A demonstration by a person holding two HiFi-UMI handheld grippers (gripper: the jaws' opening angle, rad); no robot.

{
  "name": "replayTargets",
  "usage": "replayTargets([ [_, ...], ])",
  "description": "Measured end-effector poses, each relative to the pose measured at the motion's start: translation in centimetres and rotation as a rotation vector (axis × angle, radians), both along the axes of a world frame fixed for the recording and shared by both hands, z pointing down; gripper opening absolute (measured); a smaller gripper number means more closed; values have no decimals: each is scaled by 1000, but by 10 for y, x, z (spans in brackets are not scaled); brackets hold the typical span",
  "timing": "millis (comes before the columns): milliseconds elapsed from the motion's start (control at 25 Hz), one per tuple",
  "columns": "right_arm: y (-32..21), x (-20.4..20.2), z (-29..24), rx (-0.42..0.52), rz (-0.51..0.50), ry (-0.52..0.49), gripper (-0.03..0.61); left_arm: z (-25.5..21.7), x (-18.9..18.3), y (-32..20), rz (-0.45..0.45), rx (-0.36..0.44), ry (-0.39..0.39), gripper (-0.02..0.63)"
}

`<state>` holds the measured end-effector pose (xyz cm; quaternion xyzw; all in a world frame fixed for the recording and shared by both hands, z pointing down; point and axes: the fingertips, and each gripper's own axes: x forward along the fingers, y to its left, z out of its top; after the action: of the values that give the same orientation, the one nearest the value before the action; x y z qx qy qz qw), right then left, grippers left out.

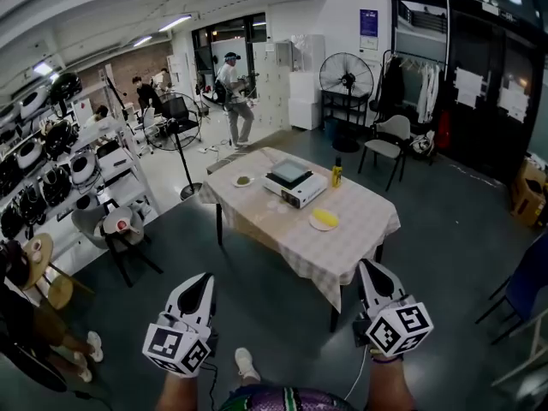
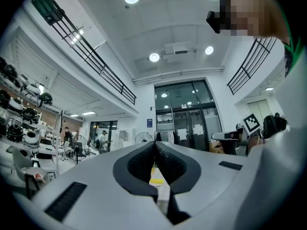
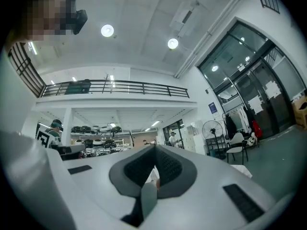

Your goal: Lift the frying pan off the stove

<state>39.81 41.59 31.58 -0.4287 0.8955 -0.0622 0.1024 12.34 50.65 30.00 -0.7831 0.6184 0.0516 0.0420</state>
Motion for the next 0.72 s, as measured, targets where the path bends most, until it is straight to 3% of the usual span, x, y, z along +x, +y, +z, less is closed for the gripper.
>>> replayTargets([
  [200,-12,-13,9,-12,-13,-3,8,4,-10,-9,-2,-22,-11,22],
  [440,-45,-44,14,-21,22,12,8,15,-48,-49,19,-36,-3,22],
  [600,-77,-91,15,-21,61,23,8,33,-95,-87,64,-57,7,22],
  [720,-108,-150,17,-29,62,43,8,39,-148,-125,86,-78,29,21],
])
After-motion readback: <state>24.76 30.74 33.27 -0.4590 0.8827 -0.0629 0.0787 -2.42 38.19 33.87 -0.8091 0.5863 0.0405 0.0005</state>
